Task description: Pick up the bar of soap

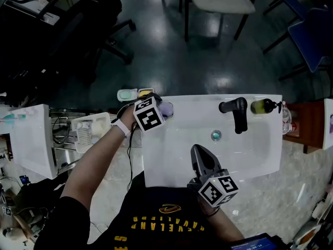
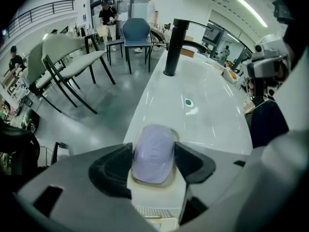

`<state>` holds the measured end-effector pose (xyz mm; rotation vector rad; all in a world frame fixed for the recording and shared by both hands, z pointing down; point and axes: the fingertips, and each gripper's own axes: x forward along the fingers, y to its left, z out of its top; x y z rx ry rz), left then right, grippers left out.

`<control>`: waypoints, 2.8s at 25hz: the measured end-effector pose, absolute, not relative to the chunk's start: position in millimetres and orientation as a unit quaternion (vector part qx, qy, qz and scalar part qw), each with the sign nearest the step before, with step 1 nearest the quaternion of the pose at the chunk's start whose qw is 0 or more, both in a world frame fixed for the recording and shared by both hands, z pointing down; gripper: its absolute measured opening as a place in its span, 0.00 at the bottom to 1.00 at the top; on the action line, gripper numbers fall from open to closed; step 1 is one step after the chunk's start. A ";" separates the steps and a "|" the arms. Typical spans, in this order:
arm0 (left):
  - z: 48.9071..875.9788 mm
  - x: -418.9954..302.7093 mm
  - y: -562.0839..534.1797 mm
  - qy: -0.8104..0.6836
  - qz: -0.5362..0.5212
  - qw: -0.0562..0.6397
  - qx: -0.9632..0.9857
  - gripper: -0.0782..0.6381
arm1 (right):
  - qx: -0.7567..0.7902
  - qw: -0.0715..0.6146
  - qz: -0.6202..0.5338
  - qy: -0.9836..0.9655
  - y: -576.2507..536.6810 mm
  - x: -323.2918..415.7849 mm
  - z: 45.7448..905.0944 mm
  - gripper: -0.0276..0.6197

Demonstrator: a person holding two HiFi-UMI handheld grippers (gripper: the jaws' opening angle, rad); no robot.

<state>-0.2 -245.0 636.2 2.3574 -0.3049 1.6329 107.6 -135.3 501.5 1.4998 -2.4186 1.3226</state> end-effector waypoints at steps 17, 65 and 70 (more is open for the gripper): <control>638.4 -4.2 -252.0 -0.128 0.625 -0.015 0.770 0.51 | 0.481 -0.001 0.431 -0.764 -134.4 109.3 503.9 0.06; 583.0 -14.2 -237.7 -0.221 0.500 0.058 0.835 0.48 | 0.483 -0.011 0.401 -0.779 -104.6 106.9 484.2 0.06; 560.2 -17.6 -228.2 -0.252 0.447 0.091 0.853 0.48 | 0.477 -0.008 0.395 -0.785 -101.4 102.5 481.1 0.06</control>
